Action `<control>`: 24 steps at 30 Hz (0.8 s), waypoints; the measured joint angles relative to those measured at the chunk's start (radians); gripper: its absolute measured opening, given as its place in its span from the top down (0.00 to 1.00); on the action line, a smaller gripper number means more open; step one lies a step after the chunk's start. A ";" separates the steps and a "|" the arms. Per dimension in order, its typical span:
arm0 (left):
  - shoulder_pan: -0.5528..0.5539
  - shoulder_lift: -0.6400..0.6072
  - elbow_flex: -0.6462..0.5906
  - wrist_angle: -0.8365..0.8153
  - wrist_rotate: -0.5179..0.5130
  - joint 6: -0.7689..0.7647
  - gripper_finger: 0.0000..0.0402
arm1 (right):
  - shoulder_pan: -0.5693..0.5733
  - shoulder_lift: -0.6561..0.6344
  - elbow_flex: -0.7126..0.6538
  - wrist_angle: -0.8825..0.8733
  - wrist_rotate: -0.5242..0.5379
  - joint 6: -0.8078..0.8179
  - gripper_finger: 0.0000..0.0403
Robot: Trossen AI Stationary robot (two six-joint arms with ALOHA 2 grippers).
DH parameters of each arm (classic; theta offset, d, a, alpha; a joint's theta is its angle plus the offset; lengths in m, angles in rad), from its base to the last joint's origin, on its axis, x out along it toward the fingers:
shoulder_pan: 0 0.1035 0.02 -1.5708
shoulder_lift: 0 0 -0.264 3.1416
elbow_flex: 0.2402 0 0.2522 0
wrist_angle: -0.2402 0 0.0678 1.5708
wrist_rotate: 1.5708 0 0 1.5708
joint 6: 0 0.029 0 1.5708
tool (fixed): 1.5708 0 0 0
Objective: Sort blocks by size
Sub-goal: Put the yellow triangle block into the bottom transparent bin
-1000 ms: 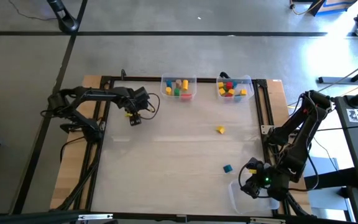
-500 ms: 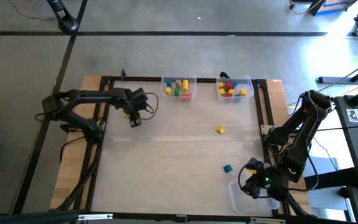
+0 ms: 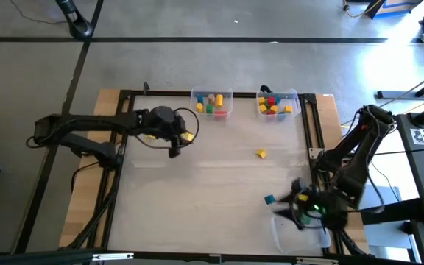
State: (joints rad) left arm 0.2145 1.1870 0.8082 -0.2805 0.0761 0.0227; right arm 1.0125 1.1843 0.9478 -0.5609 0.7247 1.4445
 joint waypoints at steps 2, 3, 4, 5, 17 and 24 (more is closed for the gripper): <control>-0.052 0.000 -0.001 0.111 0.000 0.008 0.66 | -0.048 0.003 -0.005 0.008 0.114 -0.098 0.36; -0.076 0.002 -0.001 0.177 0.000 0.019 0.66 | -0.081 0.008 -0.014 0.029 0.142 -0.148 0.36; -0.102 0.005 0.000 0.236 0.001 0.038 0.66 | -0.118 0.015 -0.023 0.049 0.150 -0.200 0.36; -0.126 0.007 0.000 0.288 0.001 0.055 0.66 | -0.156 0.024 -0.034 0.070 0.141 -0.252 0.36; -0.335 0.108 0.000 0.665 -0.001 0.245 0.67 | -0.577 0.126 -0.244 0.957 -0.307 -0.932 0.36; -0.400 0.170 0.000 0.847 -0.001 0.301 0.67 | -0.690 0.240 -0.286 1.366 -0.575 -1.040 0.36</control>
State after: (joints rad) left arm -0.1857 1.3573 0.8078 0.5662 0.0751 0.3239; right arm 0.3224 1.4242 0.6613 0.8056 0.1494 0.4046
